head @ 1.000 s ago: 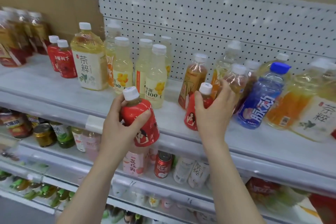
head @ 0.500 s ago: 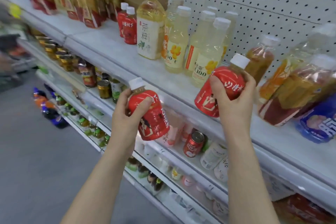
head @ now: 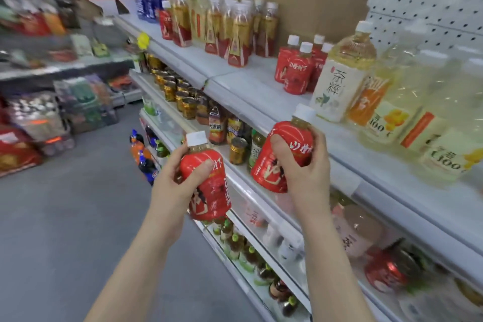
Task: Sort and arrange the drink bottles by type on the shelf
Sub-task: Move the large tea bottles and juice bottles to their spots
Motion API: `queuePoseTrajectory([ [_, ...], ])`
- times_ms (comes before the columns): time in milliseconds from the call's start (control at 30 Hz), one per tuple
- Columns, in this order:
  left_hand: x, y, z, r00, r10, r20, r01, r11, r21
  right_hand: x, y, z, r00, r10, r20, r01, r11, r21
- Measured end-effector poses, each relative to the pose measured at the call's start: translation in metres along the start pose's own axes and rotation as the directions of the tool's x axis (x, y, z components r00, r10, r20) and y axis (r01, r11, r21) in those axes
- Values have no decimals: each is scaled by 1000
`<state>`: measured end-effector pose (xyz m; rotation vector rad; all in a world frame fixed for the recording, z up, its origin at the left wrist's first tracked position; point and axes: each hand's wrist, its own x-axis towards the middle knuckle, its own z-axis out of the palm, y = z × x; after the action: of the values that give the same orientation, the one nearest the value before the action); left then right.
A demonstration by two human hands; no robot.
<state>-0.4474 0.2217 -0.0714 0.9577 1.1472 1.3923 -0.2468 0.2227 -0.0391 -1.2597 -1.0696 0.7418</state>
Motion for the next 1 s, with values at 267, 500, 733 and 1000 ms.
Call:
queuePoseTrajectory([
  [267,81,5,-26,999,33,21,-33,999,-1,57,11,68,1000,-9,23,9,1000,-2],
  [500,183,28,2,974,123,192,-136,989,55,142,6,97,990,-85,-114,83,996,-17],
  [733,271,55,41,920,176,351,-205,978,47,211,7,104,962,-126,-241,82,979,-185],
  [1000,349,51,100,783,226,580,-322,944,66,239,28,102,904,-149,-401,-38,906,-422],
])
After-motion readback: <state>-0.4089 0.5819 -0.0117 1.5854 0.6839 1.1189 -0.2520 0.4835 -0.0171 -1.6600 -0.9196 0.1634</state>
